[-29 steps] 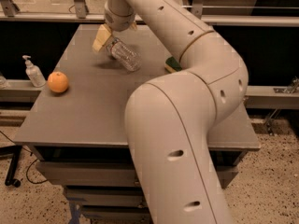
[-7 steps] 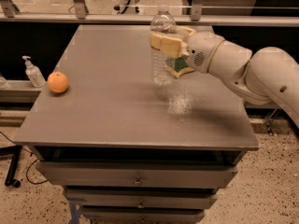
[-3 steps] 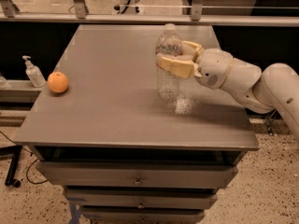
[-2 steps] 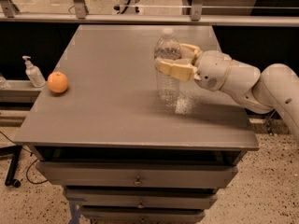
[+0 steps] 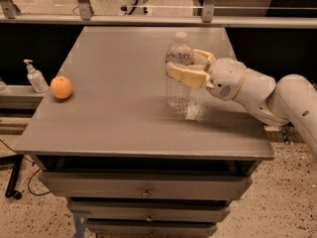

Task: Place water bottle upright

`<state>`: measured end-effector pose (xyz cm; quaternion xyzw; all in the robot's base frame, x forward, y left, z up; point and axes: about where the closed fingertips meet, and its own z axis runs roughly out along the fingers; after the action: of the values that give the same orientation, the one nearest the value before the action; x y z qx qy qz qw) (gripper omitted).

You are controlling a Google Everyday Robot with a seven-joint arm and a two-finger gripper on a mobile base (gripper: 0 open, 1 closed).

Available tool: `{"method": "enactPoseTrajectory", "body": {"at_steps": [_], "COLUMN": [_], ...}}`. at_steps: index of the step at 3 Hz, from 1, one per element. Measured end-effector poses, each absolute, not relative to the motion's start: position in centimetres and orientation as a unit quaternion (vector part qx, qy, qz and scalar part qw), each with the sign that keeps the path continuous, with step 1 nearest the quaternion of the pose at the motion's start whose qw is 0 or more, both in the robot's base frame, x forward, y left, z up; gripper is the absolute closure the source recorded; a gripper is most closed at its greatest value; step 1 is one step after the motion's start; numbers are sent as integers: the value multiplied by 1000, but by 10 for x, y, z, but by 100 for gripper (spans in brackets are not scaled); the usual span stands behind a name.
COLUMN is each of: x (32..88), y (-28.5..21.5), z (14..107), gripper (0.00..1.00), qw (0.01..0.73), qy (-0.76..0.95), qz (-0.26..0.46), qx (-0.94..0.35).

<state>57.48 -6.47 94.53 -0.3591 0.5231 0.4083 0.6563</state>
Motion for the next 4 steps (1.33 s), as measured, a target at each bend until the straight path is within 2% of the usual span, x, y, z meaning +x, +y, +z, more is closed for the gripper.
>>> {"method": "enactPoseTrajectory", "body": {"at_steps": [2,3,4], "x": [576,576,575], "y": [-71,-72,-73], "z": [945,944,945], "gripper": [12,0,0], "qw": [663,664,665], "qy": [522,522,522], "qz": [414,414,413], "qx": [-341,-340,-340]}}
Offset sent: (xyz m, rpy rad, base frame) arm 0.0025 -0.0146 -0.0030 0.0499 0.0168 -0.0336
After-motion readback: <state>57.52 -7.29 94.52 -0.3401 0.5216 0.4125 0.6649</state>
